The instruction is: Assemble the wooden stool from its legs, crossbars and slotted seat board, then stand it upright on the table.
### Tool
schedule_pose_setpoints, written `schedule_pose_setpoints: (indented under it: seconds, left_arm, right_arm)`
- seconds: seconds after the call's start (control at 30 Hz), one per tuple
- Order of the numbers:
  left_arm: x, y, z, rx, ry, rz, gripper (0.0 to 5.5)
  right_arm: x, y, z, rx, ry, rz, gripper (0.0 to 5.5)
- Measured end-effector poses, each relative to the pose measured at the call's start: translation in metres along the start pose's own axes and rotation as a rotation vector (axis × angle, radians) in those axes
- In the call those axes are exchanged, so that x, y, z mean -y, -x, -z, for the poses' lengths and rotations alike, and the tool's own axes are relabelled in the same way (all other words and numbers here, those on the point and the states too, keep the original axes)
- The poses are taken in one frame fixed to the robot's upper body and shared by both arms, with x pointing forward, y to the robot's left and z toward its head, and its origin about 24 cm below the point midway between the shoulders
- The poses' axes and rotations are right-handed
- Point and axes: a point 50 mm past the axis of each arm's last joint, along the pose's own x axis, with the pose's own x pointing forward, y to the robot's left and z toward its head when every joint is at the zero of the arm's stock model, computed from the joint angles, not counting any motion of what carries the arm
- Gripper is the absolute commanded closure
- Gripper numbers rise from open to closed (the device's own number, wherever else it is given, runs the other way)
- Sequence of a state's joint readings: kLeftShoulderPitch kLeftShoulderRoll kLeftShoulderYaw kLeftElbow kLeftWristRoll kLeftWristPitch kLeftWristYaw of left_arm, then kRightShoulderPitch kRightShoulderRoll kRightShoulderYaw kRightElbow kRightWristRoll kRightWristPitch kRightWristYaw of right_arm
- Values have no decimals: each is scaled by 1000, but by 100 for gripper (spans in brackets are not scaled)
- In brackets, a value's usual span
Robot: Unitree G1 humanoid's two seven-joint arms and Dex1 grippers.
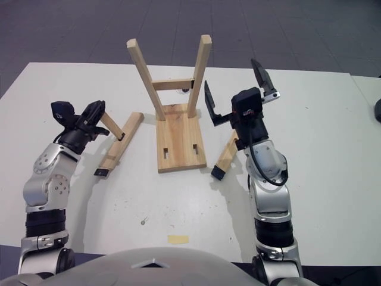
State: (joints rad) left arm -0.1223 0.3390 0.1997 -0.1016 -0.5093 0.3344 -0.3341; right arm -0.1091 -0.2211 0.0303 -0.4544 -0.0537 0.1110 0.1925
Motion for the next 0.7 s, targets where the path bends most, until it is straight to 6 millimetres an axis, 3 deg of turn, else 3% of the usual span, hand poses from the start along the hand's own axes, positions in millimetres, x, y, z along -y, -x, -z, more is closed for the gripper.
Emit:
schedule_pose_setpoints:
  seconds: [0.2,0.7]
  left_arm:
    - [6,-3,-6,-21,-20,14,507]
    - [11,0,1,0,-20,3,507]
  right_arm:
    - [0,0,0,0,0,2,10]
    - [1,-3,-2,12,6,7,10]
